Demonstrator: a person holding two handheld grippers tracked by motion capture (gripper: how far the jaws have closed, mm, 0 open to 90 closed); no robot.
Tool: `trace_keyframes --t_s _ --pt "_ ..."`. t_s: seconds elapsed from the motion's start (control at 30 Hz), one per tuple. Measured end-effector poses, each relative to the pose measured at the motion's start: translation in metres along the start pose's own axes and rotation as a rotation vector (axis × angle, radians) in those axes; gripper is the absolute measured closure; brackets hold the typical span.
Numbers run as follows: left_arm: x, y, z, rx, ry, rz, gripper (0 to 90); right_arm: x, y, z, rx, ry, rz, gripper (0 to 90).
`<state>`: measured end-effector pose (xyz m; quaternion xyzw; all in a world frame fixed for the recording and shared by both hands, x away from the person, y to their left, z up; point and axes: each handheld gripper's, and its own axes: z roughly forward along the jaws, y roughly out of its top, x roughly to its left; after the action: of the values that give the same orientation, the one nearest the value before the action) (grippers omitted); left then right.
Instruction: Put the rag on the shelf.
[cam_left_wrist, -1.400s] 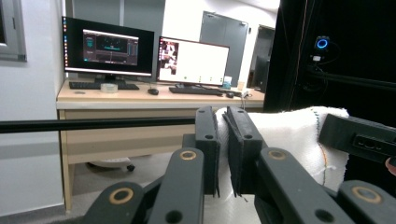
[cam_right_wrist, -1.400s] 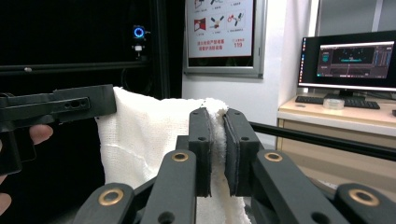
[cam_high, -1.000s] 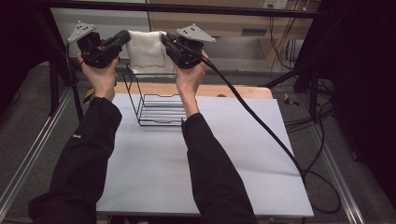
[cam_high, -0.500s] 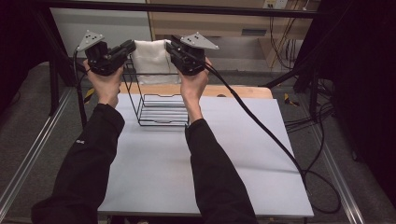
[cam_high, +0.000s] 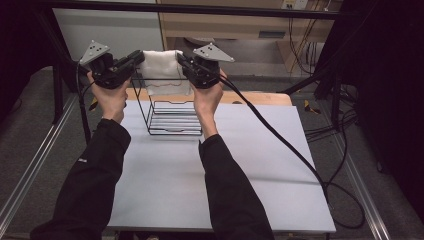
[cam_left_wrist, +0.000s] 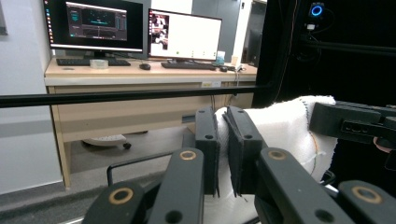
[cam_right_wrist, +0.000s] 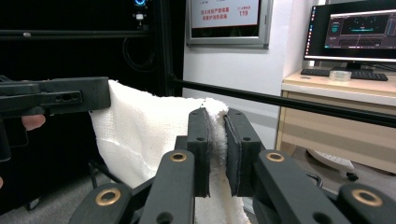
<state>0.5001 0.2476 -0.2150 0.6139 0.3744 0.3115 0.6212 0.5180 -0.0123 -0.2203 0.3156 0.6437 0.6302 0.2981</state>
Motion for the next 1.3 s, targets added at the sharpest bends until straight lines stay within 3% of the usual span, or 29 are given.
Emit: trace_keyframes --t_s 0.87,1.3 --pt "-0.012 -0.019 -0.029 0.028 -0.041 0.028 82.7 0.012 -0.013 -0.027 0.008 0.053 -0.043 80.5" --pt "-0.018 -0.03 -0.038 0.082 -0.046 0.019 81.8 0.019 -0.019 -0.039 0.078 0.076 -0.09 80.0"
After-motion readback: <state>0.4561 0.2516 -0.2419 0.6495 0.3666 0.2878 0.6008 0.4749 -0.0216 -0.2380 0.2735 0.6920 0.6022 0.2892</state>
